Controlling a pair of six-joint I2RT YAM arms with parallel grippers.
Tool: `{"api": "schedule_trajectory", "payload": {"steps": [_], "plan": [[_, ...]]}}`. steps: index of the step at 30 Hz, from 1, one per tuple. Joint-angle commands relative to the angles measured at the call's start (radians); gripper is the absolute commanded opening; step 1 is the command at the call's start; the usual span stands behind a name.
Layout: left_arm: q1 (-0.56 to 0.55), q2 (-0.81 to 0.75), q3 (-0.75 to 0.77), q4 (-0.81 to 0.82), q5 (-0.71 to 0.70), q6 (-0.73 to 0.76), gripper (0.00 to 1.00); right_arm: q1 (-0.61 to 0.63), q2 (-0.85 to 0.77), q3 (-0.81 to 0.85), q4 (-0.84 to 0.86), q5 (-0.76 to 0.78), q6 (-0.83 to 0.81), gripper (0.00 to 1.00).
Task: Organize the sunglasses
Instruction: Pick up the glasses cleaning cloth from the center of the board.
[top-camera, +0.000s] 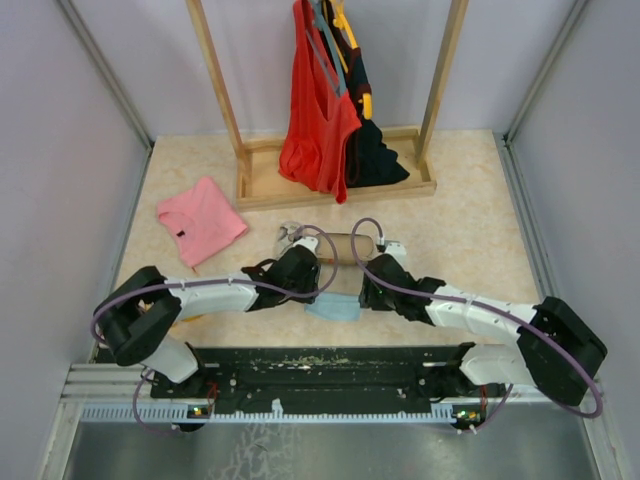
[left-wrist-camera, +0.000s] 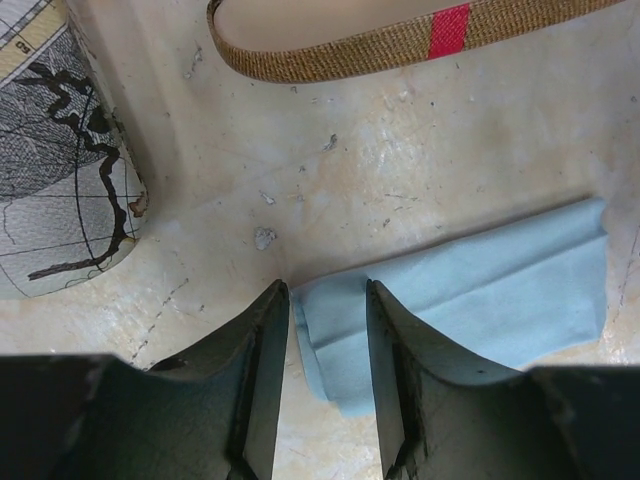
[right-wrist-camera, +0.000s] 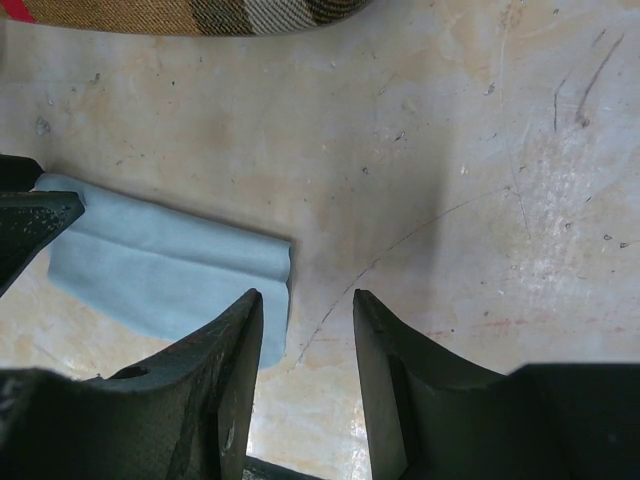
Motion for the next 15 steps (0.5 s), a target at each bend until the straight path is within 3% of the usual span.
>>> {"api": "schedule_trajectory", "payload": {"steps": [1,15], "plan": [[-0.016,0.031,0.020,-0.084,-0.061,-0.006,0.42,-0.010,-0.030,-0.009,0.025,0.002,0.006,0.42],[-0.076,0.041,-0.015,-0.095,-0.087,-0.033,0.33,-0.018,-0.041,-0.015,0.019,0.002,0.005,0.41]]}}
